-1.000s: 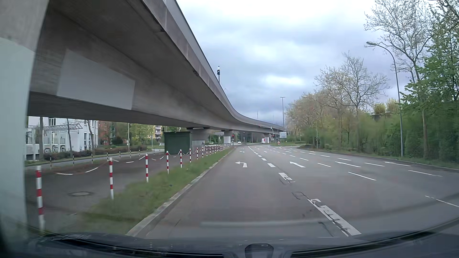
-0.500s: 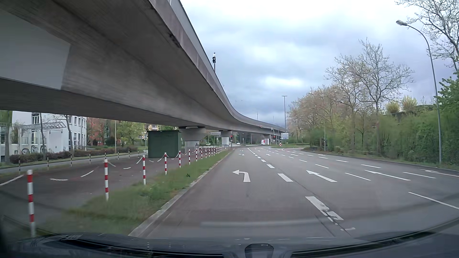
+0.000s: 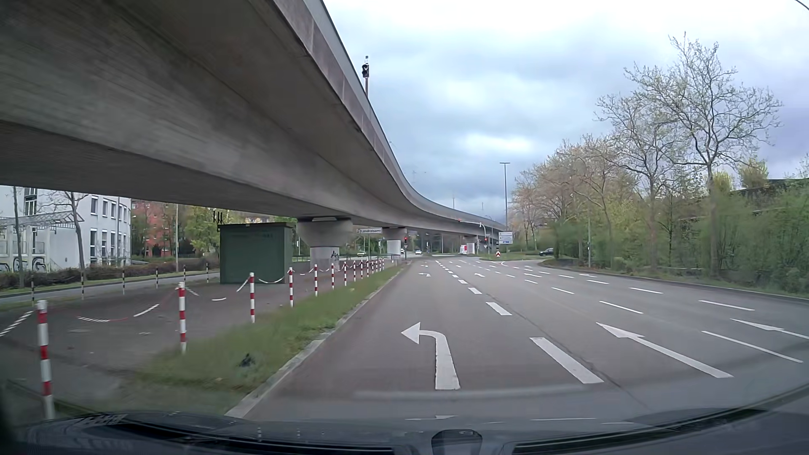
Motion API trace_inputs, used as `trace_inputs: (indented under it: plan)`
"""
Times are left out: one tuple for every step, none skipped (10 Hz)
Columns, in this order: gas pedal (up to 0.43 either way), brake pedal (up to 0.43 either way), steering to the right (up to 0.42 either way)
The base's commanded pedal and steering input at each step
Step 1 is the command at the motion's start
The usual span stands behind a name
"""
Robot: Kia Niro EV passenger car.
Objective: Follow the waypoints while adhering to traffic rules and regulations
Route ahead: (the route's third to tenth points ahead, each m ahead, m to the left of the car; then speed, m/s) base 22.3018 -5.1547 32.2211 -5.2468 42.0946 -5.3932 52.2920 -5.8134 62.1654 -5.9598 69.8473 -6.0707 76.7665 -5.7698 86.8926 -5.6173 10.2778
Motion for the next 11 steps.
trace_inputs:
  plan:
    - [0.000,0.000,0.004]
    - [0.000,0.000,0.004]
    - [0.000,0.000,0.005]
    - [0.000,0.000,0.005]
    - [0.000,0.000,0.005]
    - [0.000,0.000,0.004]
    - [0.000,0.000,0.004]
    - [0.000,0.000,0.004]
    - [0.000,0.000,0.004]
    - [0.000,0.000,0.004]
    - [0.000,0.000,0.004]
